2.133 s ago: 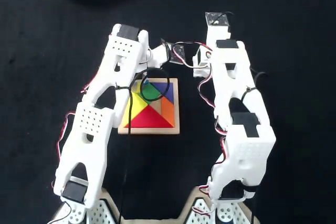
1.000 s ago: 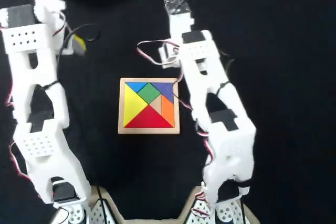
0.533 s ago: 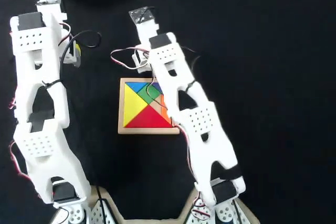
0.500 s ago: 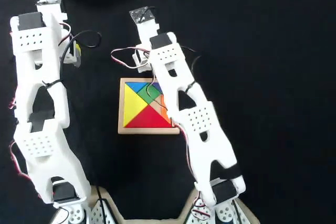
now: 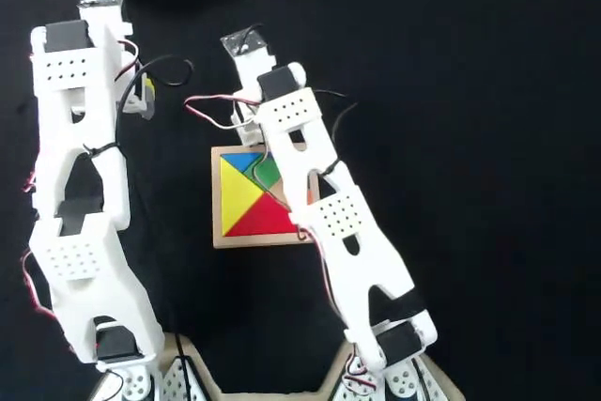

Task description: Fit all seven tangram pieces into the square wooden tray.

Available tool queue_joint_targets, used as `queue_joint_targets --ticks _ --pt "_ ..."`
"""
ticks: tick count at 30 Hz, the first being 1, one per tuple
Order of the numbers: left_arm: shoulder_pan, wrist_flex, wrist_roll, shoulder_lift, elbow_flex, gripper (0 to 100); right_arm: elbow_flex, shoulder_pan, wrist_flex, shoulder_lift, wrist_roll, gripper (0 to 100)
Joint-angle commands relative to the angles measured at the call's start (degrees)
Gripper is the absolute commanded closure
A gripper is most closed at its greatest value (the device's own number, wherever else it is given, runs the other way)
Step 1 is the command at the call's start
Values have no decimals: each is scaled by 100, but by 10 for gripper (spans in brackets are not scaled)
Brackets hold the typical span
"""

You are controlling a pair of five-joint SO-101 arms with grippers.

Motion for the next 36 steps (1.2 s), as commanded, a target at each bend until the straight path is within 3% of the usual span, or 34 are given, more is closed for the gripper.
queue_joint_targets --ticks 1,7,12,18,23,33,36 --pt "57 -70 44 -378 -251 840 -286 -141 202 -101 -237 988" --pt "110 -132 44 -378 -286 840 -303 -70 193 -479 -273 988" --pt "259 -220 88 -510 -567 841 -286 448 237 -1657 -290 988" --pt "286 352 536 -1820 -1938 844 -101 1380 246 -3538 -264 988" --pt "286 571 835 -2980 -2580 844 1297 1829 237 -5684 -62 988" --pt "295 624 888 -5407 -1130 843 4330 1846 211 -9859 18 987" --pt "637 624 879 -6286 -391 844 5007 1855 211 -10686 18 987"
